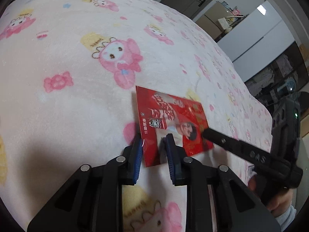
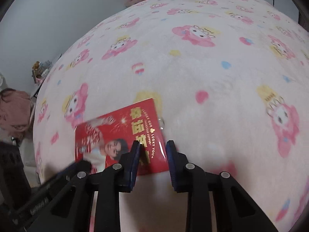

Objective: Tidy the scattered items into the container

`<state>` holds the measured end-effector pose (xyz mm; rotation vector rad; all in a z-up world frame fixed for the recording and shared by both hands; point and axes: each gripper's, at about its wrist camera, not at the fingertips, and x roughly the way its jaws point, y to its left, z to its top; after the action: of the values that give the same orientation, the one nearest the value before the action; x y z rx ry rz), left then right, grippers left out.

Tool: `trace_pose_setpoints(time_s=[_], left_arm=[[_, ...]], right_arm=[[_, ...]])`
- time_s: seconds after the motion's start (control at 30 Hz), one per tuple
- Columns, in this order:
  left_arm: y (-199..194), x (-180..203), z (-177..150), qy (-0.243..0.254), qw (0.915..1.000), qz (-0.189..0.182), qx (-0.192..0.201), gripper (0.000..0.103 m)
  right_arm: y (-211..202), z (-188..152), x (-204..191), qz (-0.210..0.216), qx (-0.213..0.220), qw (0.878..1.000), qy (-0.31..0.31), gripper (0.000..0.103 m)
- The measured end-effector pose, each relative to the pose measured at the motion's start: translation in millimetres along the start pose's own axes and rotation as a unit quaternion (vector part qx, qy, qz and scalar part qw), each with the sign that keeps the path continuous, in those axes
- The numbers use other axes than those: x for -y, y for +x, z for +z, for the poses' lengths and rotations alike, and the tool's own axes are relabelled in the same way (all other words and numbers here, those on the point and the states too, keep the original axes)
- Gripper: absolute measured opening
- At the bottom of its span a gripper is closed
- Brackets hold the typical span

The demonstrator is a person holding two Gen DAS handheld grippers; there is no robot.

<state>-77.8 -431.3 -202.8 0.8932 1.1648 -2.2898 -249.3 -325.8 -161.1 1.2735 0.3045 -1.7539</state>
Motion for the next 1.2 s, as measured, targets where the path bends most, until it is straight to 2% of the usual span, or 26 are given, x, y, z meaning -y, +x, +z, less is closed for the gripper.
trace_pose_setpoints(time_s=[0.17, 0.3, 0.4, 0.5, 0.63, 0.7, 0.77, 0.87, 0.93, 0.97, 1.07, 1.2], left_arm=[[-30, 27, -30, 0.056, 0.998, -0.014, -0.026, 0.022], [-56, 55, -75, 0.104, 0.9917, -0.028, -0.071, 0.024], [-65, 78, -104, 0.143, 0.9827, -0.031, -0.113, 0.025], [-66, 103, -137, 0.193, 0.9696, -0.027, -0.149, 0.026], [-59, 124, -176, 0.237, 0.9495, -0.033, -0.203, 0.032], [-56, 128, -184, 0.24, 0.9457, -0.034, -0.216, 0.032], [-51, 131, -188, 0.237, 0.9473, -0.022, -0.214, 0.034], [-33, 125, -185, 0.226, 0.9529, 0.011, -0.202, 0.035], [-19, 118, -188, 0.204, 0.9499, 0.016, -0.236, 0.036], [-20, 117, -188, 0.196, 0.9509, 0.012, -0.239, 0.036], [-32, 129, -193, 0.225, 0.9448, 0.008, -0.238, 0.033], [-68, 148, -193, 0.264, 0.9425, 0.01, -0.205, 0.033]], right_arm=[[-63, -57, 8, 0.016, 0.007, 0.999, 0.042, 0.024], [-109, -116, 8, -0.004, 0.013, 0.998, 0.067, 0.024], [-136, -166, 12, -0.019, 0.011, 0.996, 0.087, 0.024], [-150, -213, 24, -0.027, -0.012, 0.993, 0.117, 0.025], [-163, -249, 48, -0.022, -0.011, 0.986, 0.162, 0.026], [-170, -266, 61, -0.02, -0.01, 0.982, 0.185, 0.026], [-177, -284, 73, -0.018, -0.01, 0.978, 0.208, 0.026], [-177, -285, 81, -0.02, -0.001, 0.978, 0.207, 0.026], [-176, -285, 83, -0.018, 0.001, 0.978, 0.207, 0.026], [-176, -285, 83, -0.017, 0.002, 0.978, 0.208, 0.026], [-174, -286, 86, -0.014, 0.006, 0.978, 0.208, 0.026], [-173, -287, 89, -0.009, 0.011, 0.978, 0.21, 0.027]])
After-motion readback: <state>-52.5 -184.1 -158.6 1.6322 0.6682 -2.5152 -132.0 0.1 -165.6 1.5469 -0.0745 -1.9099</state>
